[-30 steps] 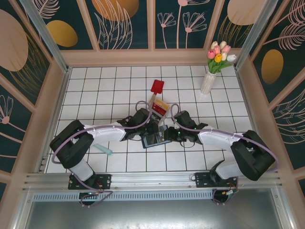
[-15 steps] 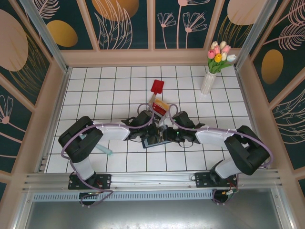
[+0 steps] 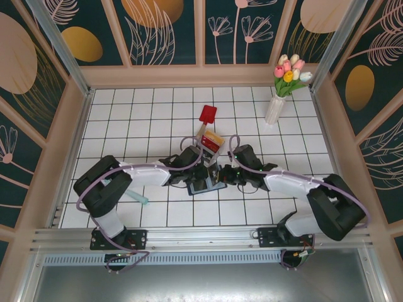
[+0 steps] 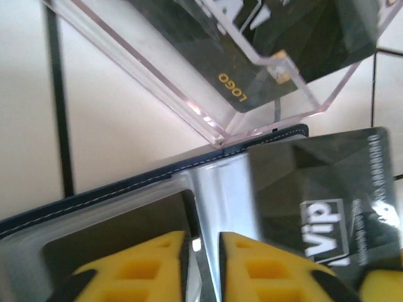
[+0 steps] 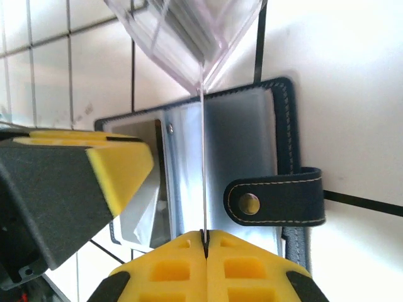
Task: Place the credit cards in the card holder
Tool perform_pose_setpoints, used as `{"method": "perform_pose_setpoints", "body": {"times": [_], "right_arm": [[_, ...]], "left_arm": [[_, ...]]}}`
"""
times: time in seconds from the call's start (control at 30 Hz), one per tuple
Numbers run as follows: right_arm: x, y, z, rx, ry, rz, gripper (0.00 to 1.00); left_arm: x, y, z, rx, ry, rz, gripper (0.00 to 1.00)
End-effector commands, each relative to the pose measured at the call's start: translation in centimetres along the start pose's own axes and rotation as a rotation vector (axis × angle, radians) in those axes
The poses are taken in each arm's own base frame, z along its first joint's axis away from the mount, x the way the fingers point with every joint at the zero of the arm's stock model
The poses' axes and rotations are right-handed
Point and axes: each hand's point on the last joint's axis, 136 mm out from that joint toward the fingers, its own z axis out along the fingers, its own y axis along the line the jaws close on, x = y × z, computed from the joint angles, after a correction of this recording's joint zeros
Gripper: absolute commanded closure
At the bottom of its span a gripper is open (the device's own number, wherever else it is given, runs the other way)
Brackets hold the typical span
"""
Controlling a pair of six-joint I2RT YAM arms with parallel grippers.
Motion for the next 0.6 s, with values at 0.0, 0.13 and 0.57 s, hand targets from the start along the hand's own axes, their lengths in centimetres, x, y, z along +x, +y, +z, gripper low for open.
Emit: {"method": "perform_pose_setpoints", "body": {"times": [0.0,0.13,0.57], "right_arm": [[-0.3,0.1,-2.0,-0.038,-0.022,0.021,0.98],[-1.3,2.4,-4.0,-0.199,-0.062,0.034,0.99],[-1.8,7.5,-6.1,-0.497,-0.058,0.03,1.0]], "left_arm": [[-1.4,-0.2,-2.4,0.004,-0.082,-0.001,0.72],[-2.5,-2.8,-5.0,0.149,-0.157,-0.038,0.57],[-2.5,-7.9,-8.0,0.58,-0.157,-0.204,0.41]]}}
